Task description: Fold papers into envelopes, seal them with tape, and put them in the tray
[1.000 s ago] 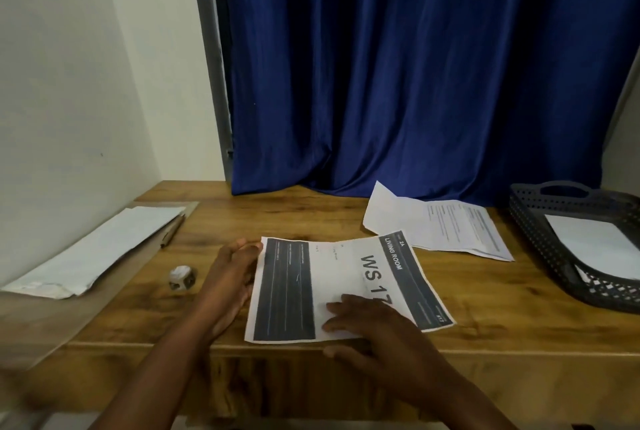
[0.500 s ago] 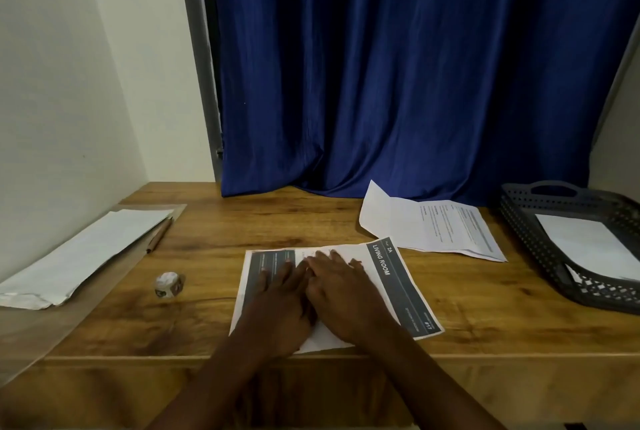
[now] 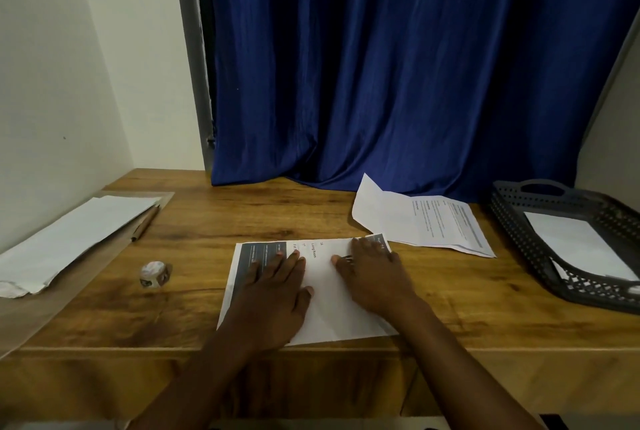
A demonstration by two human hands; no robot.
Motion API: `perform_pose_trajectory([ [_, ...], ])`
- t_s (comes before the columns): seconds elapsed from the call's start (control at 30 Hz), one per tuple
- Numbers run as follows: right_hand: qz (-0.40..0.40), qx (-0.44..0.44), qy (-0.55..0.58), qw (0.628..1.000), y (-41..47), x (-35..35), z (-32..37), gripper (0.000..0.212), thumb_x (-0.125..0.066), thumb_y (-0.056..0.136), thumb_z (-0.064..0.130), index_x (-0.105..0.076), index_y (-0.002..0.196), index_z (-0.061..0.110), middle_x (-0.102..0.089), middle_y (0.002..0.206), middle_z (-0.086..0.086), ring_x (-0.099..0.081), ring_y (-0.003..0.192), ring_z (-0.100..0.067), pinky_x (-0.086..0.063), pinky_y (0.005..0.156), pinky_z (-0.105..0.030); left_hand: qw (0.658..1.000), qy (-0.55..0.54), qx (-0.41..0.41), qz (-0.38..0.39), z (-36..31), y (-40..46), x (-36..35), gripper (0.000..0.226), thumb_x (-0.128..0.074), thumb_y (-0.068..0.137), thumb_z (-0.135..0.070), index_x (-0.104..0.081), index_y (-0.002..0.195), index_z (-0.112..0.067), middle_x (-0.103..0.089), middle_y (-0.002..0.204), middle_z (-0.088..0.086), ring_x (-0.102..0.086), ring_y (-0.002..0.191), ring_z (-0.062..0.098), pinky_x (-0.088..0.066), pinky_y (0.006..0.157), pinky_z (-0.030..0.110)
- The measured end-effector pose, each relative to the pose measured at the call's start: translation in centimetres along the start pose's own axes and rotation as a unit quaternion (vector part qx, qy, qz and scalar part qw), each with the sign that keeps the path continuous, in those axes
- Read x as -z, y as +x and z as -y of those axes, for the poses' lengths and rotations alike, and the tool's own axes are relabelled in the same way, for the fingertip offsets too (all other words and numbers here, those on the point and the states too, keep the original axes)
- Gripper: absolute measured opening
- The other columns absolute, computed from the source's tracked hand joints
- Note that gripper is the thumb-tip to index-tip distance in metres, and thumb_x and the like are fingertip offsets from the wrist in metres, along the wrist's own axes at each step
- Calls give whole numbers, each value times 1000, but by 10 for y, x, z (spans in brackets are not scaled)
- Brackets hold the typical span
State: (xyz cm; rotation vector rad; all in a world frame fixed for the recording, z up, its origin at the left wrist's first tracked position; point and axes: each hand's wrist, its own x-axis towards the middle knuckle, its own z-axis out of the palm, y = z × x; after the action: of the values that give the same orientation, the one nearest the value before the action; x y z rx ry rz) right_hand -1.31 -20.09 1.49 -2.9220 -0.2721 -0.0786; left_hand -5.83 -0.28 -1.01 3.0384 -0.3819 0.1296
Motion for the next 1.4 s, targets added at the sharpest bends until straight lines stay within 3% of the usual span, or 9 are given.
perform_pose_trajectory([
  [0.13, 31, 120, 27, 992, -7, -6, 38, 60, -20, 105, 51, -17, 159, 23, -11, 168, -3, -4, 155, -24, -4, 125, -51, 1000, 10, -10, -1, 0, -1, 2, 99, 20, 73, -63, -3, 162, -26, 2, 170, -7, 8, 156, 15, 3, 126, 46],
  [0.4, 50, 50, 12, 997, 31, -19, 5, 80, -17, 96, 72, -10, 160, 25, -4, 168, 0, 0, 155, -25, -1, 123, -51, 1000, 1, 2, 2, 1, 0, 2, 102, 20, 72, -65, -1, 162, -24, 2, 170, -6, 9, 156, 13, 5, 126, 44],
  [0.63, 31, 11, -36, 999, 27, -14, 2, 76, -18, 99, 67, -11, 160, 22, -5, 168, -4, -2, 155, -30, -3, 122, -52, 1000, -3, 2, -2, 0, 0, 2, 103, 20, 71, -66, -3, 162, -24, 1, 170, -6, 8, 156, 14, 7, 124, 43],
  [0.73, 38, 75, -37, 996, 1, -12, 7, 74, -19, 100, 64, -9, 160, 22, -1, 168, -5, 4, 155, -27, -1, 123, -53, 1000, -9, 3, -6, 0, -1, 3, 102, 20, 71, -66, -3, 162, -24, 2, 170, -6, 9, 156, 14, 7, 124, 43],
  [0.9, 56, 138, -12, 989, -46, -11, 4, 89, 2, 84, 72, -6, 160, 26, 4, 168, 4, 10, 154, -14, 5, 124, -46, 1000, -8, 3, 0, 1, -1, 2, 102, 20, 71, -66, -1, 162, -24, 5, 170, -6, 9, 156, 14, 7, 125, 44],
  [1.0, 47, 98, 0, 994, -50, -6, -16, 72, -17, 98, 65, -6, 160, 29, 3, 168, 9, 7, 154, -13, 2, 125, -41, 1000, -7, 5, -2, 1, 0, 2, 101, 19, 72, -66, -1, 162, -25, 4, 170, -6, 9, 156, 14, 7, 124, 43],
  [1.13, 37, 51, -6, 998, -48, -1, -35, 75, -14, 96, 67, -10, 160, 27, -3, 168, 7, 1, 155, -13, -4, 125, -41, 1000, -4, 6, -5, -1, 0, 4, 100, 18, 73, -66, -3, 162, -24, 1, 170, -6, 6, 156, 15, 6, 124, 43],
  [1.23, -24, 42, -45, 998, -50, 0, -26, 67, -24, 102, 60, -18, 159, 24, -14, 167, 2, -8, 155, -17, -11, 125, -44, 1000, -9, 9, -6, 0, 0, 2, 94, 12, 80, -67, -3, 162, -24, 0, 170, -6, 6, 156, 14, 6, 123, 43],
  [1.4, -5, 205, 22, 978, -83, 3, 21, 73, -37, 99, 56, -9, 160, 27, -4, 168, 8, 8, 151, -5, 8, 123, -33, 999, -46, 9, 16, 2, -2, 7, 97, 10, 75, -67, -2, 162, -24, 1, 170, -8, 8, 155, 11, 7, 124, 41],
])
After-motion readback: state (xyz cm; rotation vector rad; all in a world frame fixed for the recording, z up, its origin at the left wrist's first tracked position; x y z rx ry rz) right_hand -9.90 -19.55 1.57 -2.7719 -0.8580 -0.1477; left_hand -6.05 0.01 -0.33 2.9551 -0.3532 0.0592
